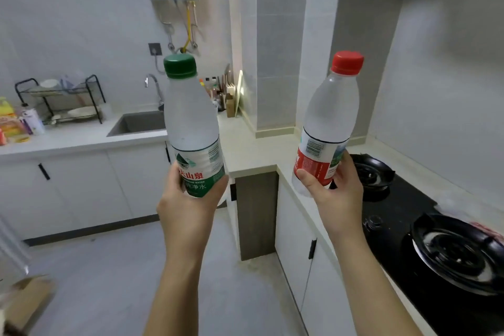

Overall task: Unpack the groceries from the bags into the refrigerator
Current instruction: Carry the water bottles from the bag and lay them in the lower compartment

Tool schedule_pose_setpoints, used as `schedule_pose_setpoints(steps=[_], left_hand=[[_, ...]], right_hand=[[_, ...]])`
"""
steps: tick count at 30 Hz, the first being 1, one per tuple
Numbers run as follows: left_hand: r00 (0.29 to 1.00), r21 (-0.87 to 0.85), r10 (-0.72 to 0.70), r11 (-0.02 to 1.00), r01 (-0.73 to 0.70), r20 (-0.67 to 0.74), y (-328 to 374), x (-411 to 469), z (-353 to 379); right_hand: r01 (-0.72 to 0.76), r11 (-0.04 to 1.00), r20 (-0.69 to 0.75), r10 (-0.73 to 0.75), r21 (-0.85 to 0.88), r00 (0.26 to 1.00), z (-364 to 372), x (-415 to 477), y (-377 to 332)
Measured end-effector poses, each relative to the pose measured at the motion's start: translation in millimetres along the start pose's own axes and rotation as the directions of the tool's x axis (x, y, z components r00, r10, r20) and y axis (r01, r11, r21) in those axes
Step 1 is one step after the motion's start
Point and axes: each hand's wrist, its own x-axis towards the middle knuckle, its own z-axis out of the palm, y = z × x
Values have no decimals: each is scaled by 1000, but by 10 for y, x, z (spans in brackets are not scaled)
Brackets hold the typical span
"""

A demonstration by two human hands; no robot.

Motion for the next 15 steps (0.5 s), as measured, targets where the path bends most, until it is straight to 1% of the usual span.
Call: schedule_pose_setpoints(steps=[8, 12, 15], left_hand=[[978, 106, 7, 994, 16, -209, -103, 81, -627], [943, 184, 41, 983, 22, -330, -117, 69, -874], [904, 239, 86, 971, 18, -418, -110, 65, -992]], right_hand=[[-20, 999, 185, 12, 41, 983, 693, -52, 33], [-49, 994, 291, 18, 102, 957, 1047, -46, 91], [-53, 986, 379, -12, 161, 925, 1332, -12, 132]])
